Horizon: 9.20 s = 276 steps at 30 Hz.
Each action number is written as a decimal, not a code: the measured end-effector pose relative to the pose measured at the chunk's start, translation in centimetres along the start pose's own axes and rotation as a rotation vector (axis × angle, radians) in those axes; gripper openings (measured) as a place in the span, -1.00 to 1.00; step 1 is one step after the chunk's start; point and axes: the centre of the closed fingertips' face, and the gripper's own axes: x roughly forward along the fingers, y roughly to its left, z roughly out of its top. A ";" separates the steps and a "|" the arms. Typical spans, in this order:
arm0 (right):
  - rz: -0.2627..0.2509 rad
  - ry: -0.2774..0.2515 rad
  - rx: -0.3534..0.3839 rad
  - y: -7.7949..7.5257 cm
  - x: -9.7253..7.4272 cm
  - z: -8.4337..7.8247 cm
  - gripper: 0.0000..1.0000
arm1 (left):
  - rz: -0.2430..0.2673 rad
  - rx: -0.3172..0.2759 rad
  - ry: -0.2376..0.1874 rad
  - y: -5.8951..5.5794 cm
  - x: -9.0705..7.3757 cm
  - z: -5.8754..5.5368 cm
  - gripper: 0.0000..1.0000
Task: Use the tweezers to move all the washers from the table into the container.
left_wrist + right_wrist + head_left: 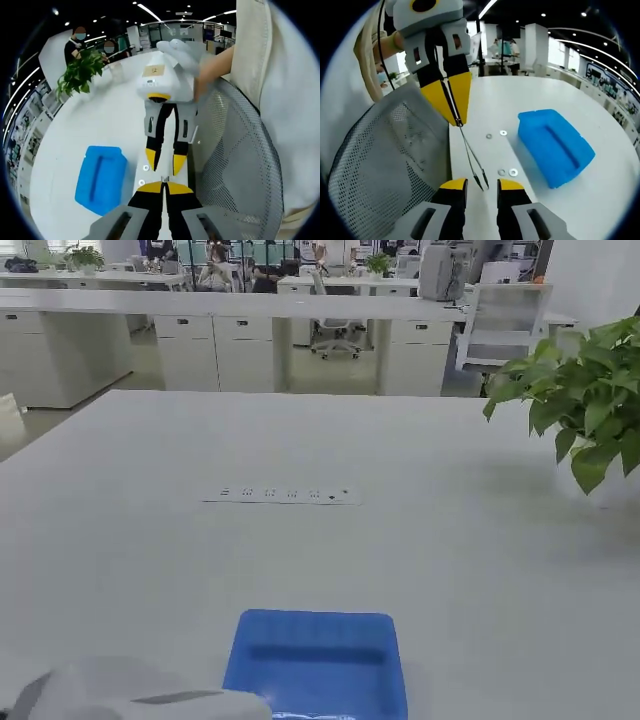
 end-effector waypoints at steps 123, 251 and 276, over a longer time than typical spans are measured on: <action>0.026 -0.316 0.601 -7.2 -2.5 5.8 -0.94 | 0.806 -0.707 -0.629 7.6 -8.9 -5.9 0.97; -0.125 -0.308 0.536 -7.9 -2.5 2.0 -0.92 | 0.753 -0.757 -0.617 7.2 -8.3 -7.2 0.84; -0.121 -0.222 0.452 -7.2 -1.5 0.5 -0.92 | 0.751 -0.759 -0.635 7.3 -8.4 -7.0 0.82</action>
